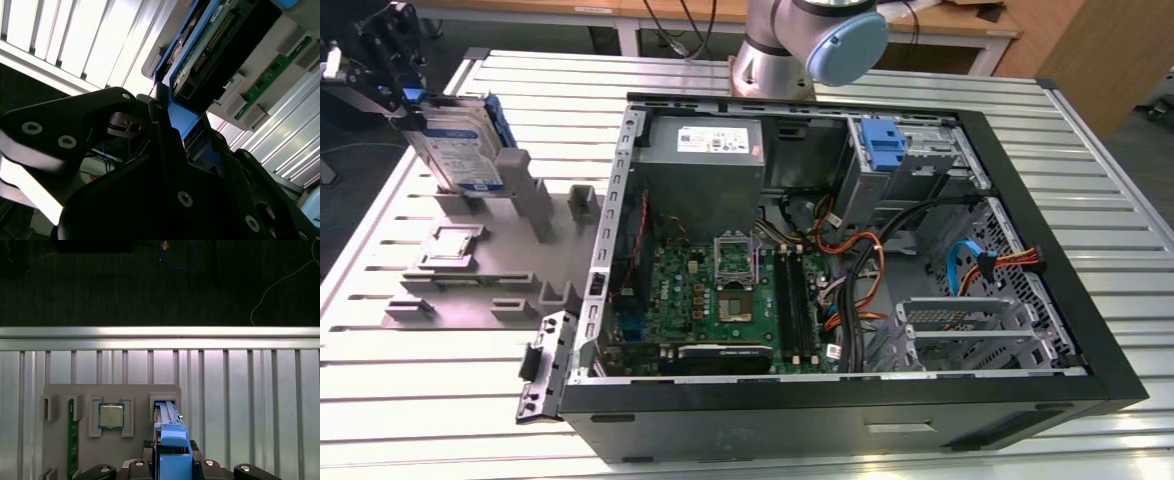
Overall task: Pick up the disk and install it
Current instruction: 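Pick up the disk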
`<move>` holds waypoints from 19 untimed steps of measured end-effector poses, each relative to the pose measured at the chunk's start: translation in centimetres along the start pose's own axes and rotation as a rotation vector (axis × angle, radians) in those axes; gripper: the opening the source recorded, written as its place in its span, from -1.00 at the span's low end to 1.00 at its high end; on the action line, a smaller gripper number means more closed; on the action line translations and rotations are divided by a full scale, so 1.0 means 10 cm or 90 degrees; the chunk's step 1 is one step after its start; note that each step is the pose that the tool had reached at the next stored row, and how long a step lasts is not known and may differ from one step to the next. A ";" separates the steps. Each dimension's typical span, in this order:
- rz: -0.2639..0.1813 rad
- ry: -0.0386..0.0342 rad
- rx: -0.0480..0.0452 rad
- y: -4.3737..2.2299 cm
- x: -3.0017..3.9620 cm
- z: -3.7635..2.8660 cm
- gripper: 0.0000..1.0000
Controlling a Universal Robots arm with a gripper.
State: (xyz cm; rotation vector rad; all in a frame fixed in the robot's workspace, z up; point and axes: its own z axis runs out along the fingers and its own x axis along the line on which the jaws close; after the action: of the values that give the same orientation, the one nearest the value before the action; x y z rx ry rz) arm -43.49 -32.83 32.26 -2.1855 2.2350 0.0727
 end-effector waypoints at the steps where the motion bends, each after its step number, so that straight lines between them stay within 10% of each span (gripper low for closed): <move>1: 0.000 0.0000 0.0000 0.000 0.000 -0.008 -0.27; 19: 0.000 0.0000 0.0000 0.002 -0.004 -0.090 -0.27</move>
State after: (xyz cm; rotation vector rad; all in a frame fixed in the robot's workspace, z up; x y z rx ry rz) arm -43.49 -32.83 33.15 -2.1855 2.2350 0.0727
